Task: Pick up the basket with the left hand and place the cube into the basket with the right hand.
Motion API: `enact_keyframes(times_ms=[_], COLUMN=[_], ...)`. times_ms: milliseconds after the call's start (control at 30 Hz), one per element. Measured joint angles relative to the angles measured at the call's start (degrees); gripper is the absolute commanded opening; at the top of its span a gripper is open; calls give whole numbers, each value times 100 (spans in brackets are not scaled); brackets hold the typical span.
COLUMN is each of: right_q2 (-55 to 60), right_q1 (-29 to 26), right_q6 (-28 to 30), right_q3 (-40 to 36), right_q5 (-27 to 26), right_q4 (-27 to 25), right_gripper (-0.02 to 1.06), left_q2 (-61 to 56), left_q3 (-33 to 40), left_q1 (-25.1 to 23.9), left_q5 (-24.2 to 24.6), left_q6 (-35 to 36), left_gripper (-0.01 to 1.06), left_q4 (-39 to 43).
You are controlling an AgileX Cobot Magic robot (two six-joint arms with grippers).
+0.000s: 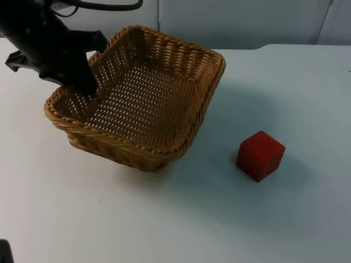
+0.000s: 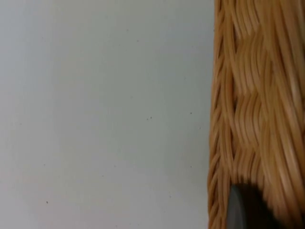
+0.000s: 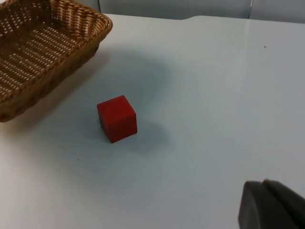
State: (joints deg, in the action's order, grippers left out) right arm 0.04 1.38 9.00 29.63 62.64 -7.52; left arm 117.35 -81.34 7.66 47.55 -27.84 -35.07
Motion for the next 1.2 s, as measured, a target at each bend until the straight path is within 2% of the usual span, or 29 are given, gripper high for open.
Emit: enact_keyframes(times_ms=[300, 900, 1200], right_q2=[0, 0, 0], right_q1=[0, 0, 0], right_q6=[0, 0, 0], right_q3=[0, 0, 0], right_q5=[0, 0, 0], right_q4=[0, 0, 0], right_gripper=[0, 0, 0], left_q2=[0, 0, 0], left_q3=[0, 0, 0], left_q1=[-12, -12, -12], left_q5=[296, 213, 344], left_q6=[0, 0, 0], left_gripper=[0, 0, 0], left_q4=[-75, -315, -376])
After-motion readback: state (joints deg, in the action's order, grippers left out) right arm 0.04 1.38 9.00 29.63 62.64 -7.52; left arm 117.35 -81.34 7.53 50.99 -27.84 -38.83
